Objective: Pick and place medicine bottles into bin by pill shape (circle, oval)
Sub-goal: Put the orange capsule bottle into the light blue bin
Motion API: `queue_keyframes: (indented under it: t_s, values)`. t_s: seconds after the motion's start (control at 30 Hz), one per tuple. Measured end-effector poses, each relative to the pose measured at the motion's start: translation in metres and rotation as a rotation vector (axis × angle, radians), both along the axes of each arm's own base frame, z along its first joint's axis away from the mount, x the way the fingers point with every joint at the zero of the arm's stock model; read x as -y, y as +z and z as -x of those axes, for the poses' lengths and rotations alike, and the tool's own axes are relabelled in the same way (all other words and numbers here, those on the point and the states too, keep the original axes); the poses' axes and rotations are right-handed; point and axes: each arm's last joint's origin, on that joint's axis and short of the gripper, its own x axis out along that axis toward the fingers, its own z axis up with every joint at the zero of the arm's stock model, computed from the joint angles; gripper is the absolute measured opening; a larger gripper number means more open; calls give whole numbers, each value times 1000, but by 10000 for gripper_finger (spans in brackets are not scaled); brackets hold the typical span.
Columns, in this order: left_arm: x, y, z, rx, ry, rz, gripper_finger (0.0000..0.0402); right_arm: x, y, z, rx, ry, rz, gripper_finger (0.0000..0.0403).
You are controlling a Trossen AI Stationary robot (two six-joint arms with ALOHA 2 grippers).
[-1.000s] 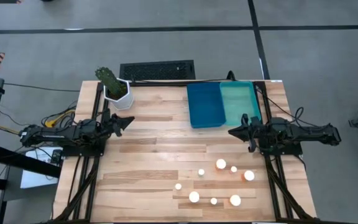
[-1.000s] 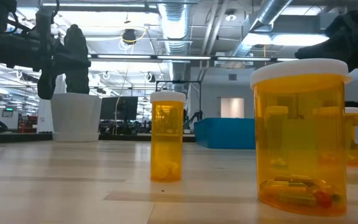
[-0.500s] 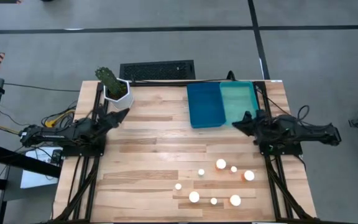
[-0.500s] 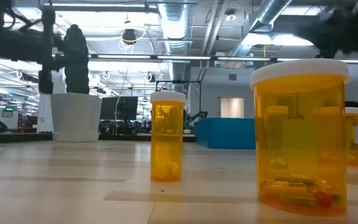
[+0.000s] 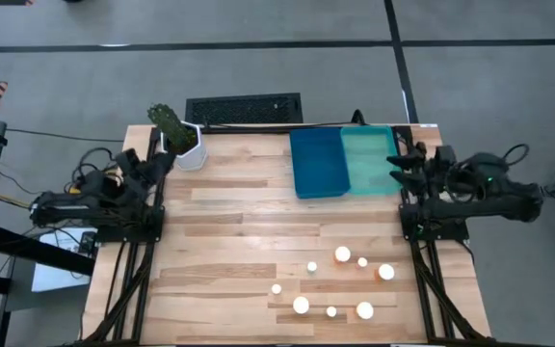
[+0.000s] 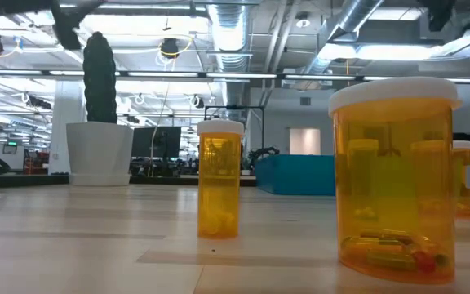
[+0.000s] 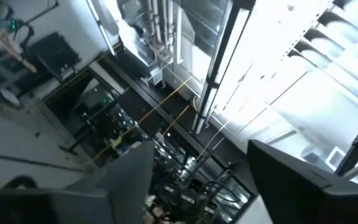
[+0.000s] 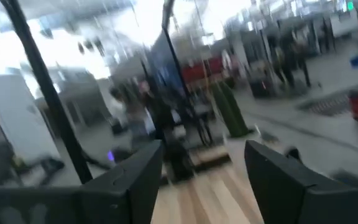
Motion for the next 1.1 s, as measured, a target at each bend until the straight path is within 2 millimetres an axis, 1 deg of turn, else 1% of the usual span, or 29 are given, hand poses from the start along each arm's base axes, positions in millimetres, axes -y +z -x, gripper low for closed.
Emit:
queue_keyframes:
  t_s: [0.1,0.2,0.3,0.47,0.67,0.87,1.1]
  values:
    - [0,19,0,-15,27,-38,288,0,14,2,-186,0,-12,238]
    - [0,37,-3,-46,38,-63,297,0,24,4,-357,0,-82,229]
    - [1,51,-9,-86,37,-104,297,-1,27,5,-521,24,-174,225]
    - [1,66,-25,-156,53,-169,297,-5,19,6,-722,92,-371,225]
    - [1,66,-41,-226,66,-201,297,-8,5,13,-895,97,-568,224]
    - [0,64,-45,-245,91,-185,297,-9,-13,23,-1085,43,-694,224]
    - [0,64,-44,-244,108,-175,297,-9,-13,22,-1094,45,-692,224]
